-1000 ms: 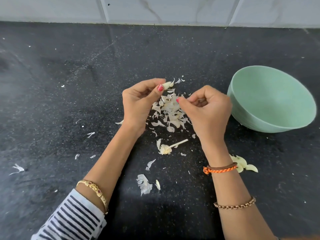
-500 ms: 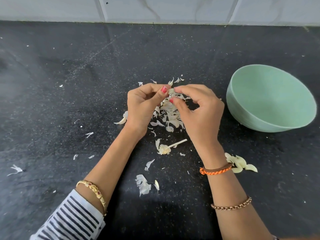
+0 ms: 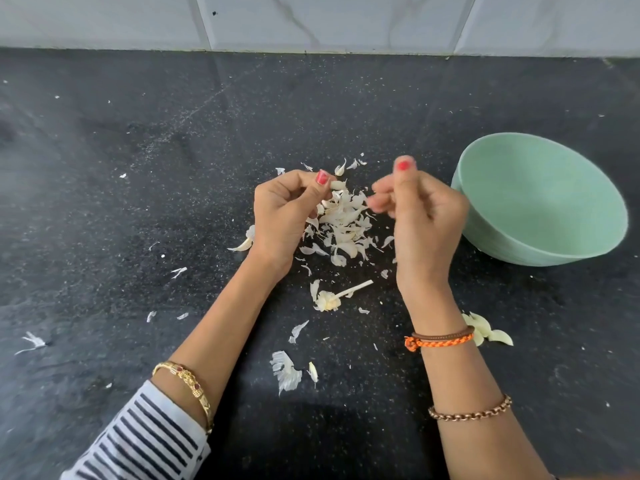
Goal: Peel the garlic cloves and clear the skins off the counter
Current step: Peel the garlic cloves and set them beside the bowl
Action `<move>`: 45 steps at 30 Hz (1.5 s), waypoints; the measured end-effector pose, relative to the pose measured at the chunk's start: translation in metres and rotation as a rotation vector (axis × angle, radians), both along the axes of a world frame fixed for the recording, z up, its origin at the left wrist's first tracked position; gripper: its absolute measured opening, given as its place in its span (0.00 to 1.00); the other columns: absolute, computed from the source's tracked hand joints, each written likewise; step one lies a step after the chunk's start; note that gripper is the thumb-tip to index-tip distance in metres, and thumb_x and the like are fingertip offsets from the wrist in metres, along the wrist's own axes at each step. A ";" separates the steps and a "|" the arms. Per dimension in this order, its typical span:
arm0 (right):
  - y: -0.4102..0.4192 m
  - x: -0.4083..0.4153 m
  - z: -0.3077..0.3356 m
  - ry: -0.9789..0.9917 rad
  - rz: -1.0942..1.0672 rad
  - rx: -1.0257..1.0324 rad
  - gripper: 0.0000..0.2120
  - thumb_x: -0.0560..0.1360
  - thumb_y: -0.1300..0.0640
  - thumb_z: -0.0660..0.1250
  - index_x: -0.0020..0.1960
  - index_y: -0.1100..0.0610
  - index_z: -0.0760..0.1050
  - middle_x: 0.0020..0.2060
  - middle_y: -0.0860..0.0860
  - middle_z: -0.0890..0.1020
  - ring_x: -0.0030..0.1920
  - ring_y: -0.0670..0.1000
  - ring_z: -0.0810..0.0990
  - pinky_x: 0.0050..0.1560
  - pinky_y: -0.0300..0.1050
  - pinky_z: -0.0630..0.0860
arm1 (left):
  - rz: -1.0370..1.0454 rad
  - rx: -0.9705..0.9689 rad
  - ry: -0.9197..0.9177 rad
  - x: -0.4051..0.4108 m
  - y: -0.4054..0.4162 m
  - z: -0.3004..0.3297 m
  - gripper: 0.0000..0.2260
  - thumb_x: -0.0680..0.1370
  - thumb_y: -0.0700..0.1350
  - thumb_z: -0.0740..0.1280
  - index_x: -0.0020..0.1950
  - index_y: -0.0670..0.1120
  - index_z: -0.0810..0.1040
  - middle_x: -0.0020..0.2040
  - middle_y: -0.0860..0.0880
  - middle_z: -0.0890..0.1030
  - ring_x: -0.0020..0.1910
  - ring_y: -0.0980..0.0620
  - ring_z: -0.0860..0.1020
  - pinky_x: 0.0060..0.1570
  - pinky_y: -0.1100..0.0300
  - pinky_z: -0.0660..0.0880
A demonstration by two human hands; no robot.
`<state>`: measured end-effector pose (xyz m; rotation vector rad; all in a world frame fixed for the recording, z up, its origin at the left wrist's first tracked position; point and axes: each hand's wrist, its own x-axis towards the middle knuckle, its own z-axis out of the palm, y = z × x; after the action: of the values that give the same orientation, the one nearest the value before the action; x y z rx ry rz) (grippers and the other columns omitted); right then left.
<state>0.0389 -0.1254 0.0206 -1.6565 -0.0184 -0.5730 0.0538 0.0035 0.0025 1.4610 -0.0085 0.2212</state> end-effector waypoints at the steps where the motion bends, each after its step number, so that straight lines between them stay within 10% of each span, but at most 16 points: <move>1: -0.001 0.001 0.000 0.011 -0.015 -0.069 0.07 0.75 0.62 0.66 0.44 0.55 0.81 0.37 0.45 0.82 0.35 0.41 0.80 0.40 0.39 0.77 | -0.006 -0.001 0.001 0.000 0.000 0.000 0.08 0.77 0.40 0.64 0.40 0.40 0.79 0.29 0.57 0.78 0.29 0.62 0.70 0.31 0.70 0.68; 3: -0.001 0.002 -0.002 0.038 -0.040 -0.167 0.13 0.72 0.65 0.68 0.51 0.50 0.79 0.46 0.47 0.81 0.37 0.40 0.80 0.40 0.43 0.79 | -0.016 -0.008 0.004 0.000 -0.001 -0.001 0.10 0.76 0.44 0.64 0.39 0.40 0.79 0.29 0.57 0.78 0.29 0.61 0.70 0.32 0.69 0.68; 7: 0.004 -0.002 -0.002 0.000 -0.045 -0.161 0.13 0.75 0.53 0.67 0.35 0.60 0.76 0.24 0.50 0.77 0.24 0.45 0.76 0.25 0.50 0.73 | -0.012 -0.013 0.006 -0.001 -0.002 0.000 0.10 0.73 0.46 0.65 0.37 0.41 0.79 0.30 0.57 0.78 0.30 0.61 0.71 0.32 0.68 0.69; 15: 0.008 -0.001 -0.008 0.033 0.127 -0.411 0.06 0.70 0.55 0.72 0.43 0.58 0.81 0.33 0.44 0.81 0.33 0.44 0.80 0.35 0.45 0.78 | 0.009 0.052 -0.037 -0.001 -0.004 0.000 0.16 0.75 0.47 0.63 0.32 0.39 0.75 0.30 0.43 0.74 0.29 0.54 0.67 0.32 0.65 0.66; 21: 0.009 0.000 -0.014 -0.049 0.092 -0.684 0.15 0.74 0.55 0.64 0.31 0.60 0.75 0.24 0.49 0.74 0.25 0.51 0.70 0.24 0.46 0.65 | 0.010 0.371 -0.108 -0.001 0.003 0.001 0.19 0.77 0.46 0.60 0.27 0.50 0.61 0.21 0.58 0.65 0.26 0.59 0.63 0.27 0.63 0.62; 30: 0.003 0.000 0.000 0.282 0.403 -0.071 0.17 0.77 0.61 0.63 0.30 0.59 0.78 0.22 0.51 0.73 0.26 0.46 0.69 0.28 0.35 0.65 | -0.148 0.092 -0.051 0.002 0.003 0.002 0.18 0.77 0.46 0.59 0.26 0.49 0.67 0.25 0.51 0.67 0.28 0.47 0.66 0.27 0.64 0.64; 36: -0.001 0.000 0.000 0.117 0.331 -0.126 0.10 0.75 0.62 0.66 0.36 0.59 0.81 0.26 0.55 0.80 0.26 0.54 0.73 0.27 0.50 0.69 | 0.088 0.098 -0.076 0.006 0.011 -0.003 0.10 0.76 0.39 0.66 0.35 0.46 0.78 0.28 0.56 0.78 0.29 0.60 0.72 0.32 0.67 0.70; 45: 0.000 0.002 -0.006 0.021 0.186 -0.160 0.09 0.70 0.63 0.73 0.48 0.54 0.81 0.33 0.45 0.82 0.33 0.44 0.81 0.35 0.37 0.77 | 0.106 0.141 -0.044 0.000 0.007 0.002 0.04 0.74 0.38 0.69 0.42 0.46 0.82 0.33 0.56 0.81 0.32 0.62 0.76 0.34 0.70 0.71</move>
<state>0.0406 -0.1253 0.0148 -1.7935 -0.2050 -0.4211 0.0541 0.0109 0.0049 1.5982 0.0174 0.3449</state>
